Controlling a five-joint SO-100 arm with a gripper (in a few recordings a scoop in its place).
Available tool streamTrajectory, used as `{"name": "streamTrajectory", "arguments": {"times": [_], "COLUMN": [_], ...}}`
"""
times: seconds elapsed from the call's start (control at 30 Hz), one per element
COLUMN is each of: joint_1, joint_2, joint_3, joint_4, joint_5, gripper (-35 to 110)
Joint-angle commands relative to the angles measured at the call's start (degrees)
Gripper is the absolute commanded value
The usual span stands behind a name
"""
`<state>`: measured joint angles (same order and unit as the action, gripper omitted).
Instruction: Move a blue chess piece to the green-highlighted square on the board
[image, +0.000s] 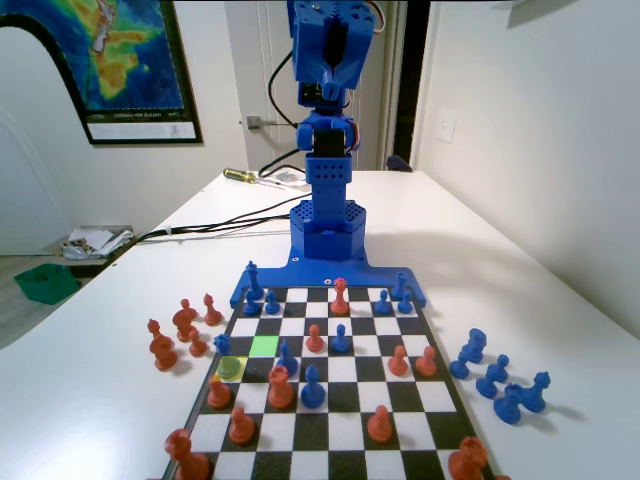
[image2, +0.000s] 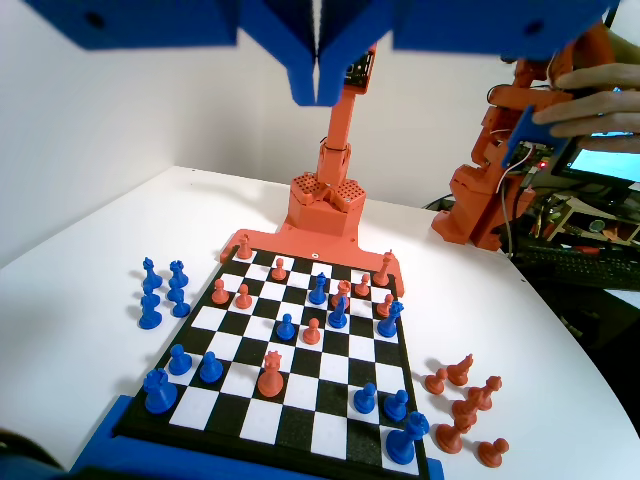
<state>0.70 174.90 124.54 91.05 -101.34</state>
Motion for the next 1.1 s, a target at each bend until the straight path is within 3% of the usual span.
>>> {"name": "streamTrajectory", "arguments": {"times": [0.0,0.87,1.07], "joint_1": [0.6,1.0,1.5], "joint_2": [0.2,-0.6,-11.3], "joint_3": [0.3,-0.2,-9.8], "joint_4": [-1.0,-0.7,3.3], "joint_5": [-0.6,-0.4,-0.1], "gripper": [1,1,1]}}
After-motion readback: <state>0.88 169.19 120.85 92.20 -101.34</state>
